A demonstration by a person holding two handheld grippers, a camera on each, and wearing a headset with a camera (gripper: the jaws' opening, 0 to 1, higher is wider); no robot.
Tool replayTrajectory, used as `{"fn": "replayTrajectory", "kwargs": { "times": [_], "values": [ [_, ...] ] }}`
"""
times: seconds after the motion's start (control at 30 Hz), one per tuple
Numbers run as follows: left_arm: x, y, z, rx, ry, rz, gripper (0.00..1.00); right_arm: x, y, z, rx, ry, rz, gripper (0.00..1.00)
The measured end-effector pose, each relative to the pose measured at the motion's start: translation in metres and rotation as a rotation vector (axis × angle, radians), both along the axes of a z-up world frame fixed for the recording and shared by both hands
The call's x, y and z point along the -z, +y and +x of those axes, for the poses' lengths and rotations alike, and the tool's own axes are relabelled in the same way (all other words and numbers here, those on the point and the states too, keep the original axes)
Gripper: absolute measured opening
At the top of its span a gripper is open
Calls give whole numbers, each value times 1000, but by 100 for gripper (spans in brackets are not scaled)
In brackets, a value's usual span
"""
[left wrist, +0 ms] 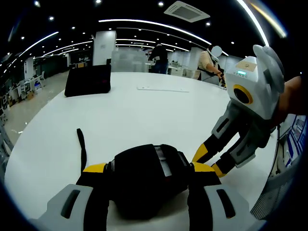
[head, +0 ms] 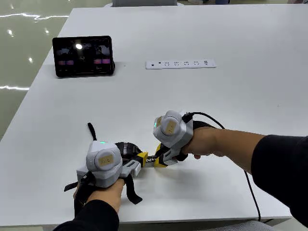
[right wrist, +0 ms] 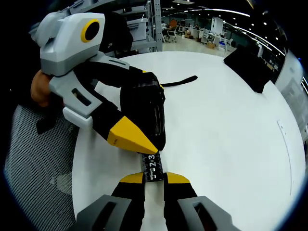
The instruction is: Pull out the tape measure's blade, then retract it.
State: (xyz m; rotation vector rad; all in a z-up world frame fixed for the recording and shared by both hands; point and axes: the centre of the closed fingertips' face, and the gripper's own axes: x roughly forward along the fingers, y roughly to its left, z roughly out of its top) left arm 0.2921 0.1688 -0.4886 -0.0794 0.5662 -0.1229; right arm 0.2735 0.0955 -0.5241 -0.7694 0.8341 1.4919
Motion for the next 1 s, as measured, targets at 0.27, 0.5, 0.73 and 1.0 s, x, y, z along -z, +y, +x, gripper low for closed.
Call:
{"fn": "replayTrajectory", "kwargs": {
  "times": [0.27,0.5,0.73,1.0],
  "values": [
    [0,0,-1,-1,0,-3,61,0,7,-3,3,10,12,11],
    [0,0,-1,0,0,-4,61,0,13,-4,4,11,26,11],
    [0,0,-1,0,-1,-5,61,-1,19,-4,6,12,36,11],
    [0,0,-1,1,-2,-5,62,-1,22,-5,7,17,43,11]
  ]
}}
